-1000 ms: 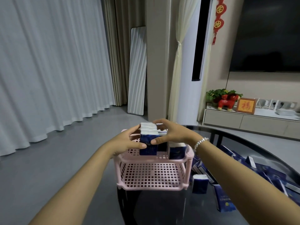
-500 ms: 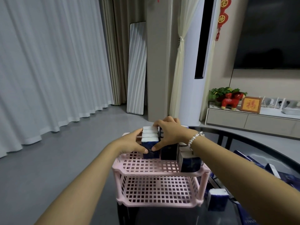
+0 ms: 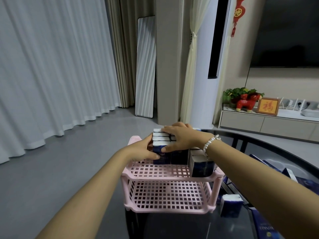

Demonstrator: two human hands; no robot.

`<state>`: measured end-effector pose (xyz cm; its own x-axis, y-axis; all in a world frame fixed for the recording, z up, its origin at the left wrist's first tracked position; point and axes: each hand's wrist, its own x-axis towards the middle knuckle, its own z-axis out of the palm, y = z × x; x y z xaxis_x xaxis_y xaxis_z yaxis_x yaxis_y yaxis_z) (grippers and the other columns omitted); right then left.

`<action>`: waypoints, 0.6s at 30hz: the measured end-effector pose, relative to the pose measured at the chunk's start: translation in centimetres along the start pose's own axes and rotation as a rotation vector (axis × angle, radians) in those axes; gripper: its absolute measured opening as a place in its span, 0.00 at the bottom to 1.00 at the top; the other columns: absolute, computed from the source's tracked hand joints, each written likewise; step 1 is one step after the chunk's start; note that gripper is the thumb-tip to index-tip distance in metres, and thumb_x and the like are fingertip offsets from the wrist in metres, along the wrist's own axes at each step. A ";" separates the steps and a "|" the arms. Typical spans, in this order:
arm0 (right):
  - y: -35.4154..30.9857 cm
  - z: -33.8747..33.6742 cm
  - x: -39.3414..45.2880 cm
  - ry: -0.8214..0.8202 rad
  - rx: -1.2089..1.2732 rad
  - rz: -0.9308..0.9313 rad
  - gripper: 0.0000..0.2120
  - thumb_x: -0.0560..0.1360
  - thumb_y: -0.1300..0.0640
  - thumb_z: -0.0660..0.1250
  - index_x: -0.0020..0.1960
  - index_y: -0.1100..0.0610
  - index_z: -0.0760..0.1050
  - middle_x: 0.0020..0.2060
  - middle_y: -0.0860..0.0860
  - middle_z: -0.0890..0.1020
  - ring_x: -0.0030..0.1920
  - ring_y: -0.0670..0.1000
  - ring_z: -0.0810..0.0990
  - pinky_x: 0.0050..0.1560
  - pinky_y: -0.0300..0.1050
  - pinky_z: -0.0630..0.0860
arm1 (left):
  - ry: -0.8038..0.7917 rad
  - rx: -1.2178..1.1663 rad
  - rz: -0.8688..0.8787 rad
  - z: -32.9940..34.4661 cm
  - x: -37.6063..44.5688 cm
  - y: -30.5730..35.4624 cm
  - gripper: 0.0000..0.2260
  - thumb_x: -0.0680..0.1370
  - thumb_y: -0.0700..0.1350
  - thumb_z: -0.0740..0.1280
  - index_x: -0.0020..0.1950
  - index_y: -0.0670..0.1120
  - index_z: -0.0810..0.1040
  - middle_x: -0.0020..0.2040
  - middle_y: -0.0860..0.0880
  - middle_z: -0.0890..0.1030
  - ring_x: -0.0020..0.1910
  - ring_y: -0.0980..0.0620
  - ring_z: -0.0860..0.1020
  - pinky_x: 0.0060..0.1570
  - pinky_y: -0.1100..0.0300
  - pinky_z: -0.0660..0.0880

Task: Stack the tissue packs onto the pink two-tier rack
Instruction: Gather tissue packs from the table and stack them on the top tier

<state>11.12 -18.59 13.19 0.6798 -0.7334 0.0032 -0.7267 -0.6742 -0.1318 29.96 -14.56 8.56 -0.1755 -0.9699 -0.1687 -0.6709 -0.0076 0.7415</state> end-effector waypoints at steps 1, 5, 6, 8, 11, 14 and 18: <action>0.0 0.0 0.0 -0.003 -0.001 0.004 0.38 0.71 0.37 0.65 0.75 0.48 0.54 0.74 0.48 0.61 0.74 0.53 0.51 0.71 0.52 0.49 | 0.010 -0.006 -0.005 0.0 -0.1 -0.1 0.42 0.70 0.45 0.74 0.76 0.58 0.53 0.65 0.54 0.75 0.63 0.53 0.75 0.65 0.51 0.72; -0.5 -0.2 -0.7 0.002 0.045 -0.007 0.41 0.71 0.38 0.66 0.76 0.48 0.51 0.76 0.47 0.55 0.75 0.52 0.48 0.73 0.52 0.47 | 0.073 -0.002 -0.069 0.2 -0.7 -0.1 0.50 0.67 0.51 0.75 0.78 0.58 0.43 0.71 0.54 0.65 0.69 0.51 0.68 0.68 0.52 0.69; -0.7 -0.2 -0.9 0.001 0.053 -0.011 0.40 0.71 0.39 0.66 0.76 0.48 0.51 0.76 0.47 0.55 0.75 0.52 0.48 0.73 0.52 0.46 | 0.088 -0.008 -0.074 0.3 -0.8 -0.1 0.50 0.69 0.49 0.75 0.78 0.57 0.42 0.72 0.52 0.63 0.70 0.49 0.67 0.68 0.52 0.68; -0.9 -0.4 -1.3 0.002 0.064 -0.012 0.39 0.72 0.40 0.66 0.76 0.49 0.51 0.76 0.47 0.55 0.75 0.52 0.48 0.73 0.51 0.47 | 0.105 -0.023 -0.066 0.4 -1.1 -0.1 0.49 0.70 0.48 0.74 0.78 0.56 0.41 0.76 0.50 0.60 0.72 0.49 0.65 0.70 0.50 0.65; -1.0 -0.4 -1.5 0.015 0.088 -0.015 0.38 0.72 0.40 0.66 0.76 0.47 0.52 0.75 0.48 0.57 0.75 0.52 0.49 0.73 0.52 0.48 | 0.137 -0.086 -0.030 0.6 -1.9 0.1 0.47 0.73 0.44 0.73 0.78 0.54 0.41 0.78 0.49 0.56 0.74 0.50 0.62 0.72 0.50 0.63; -0.9 -0.3 -2.1 0.021 0.121 -0.011 0.37 0.72 0.40 0.66 0.75 0.46 0.54 0.75 0.49 0.58 0.75 0.52 0.50 0.72 0.52 0.50 | 0.202 -0.171 0.028 1.0 -3.2 0.7 0.42 0.75 0.42 0.71 0.78 0.53 0.46 0.78 0.48 0.57 0.75 0.51 0.61 0.72 0.52 0.63; -1.2 -0.5 -4.1 0.089 0.185 -0.011 0.32 0.74 0.44 0.66 0.74 0.46 0.58 0.73 0.49 0.61 0.74 0.51 0.53 0.71 0.50 0.53 | 0.409 -0.116 0.095 2.3 -4.9 2.0 0.31 0.77 0.46 0.68 0.76 0.53 0.58 0.75 0.51 0.64 0.73 0.54 0.64 0.65 0.62 0.64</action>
<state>9.17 -14.78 13.89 0.6703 -0.7364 0.0919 -0.6831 -0.6607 -0.3111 27.86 -9.31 9.38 0.0827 -0.9840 0.1575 -0.5757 0.0818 0.8136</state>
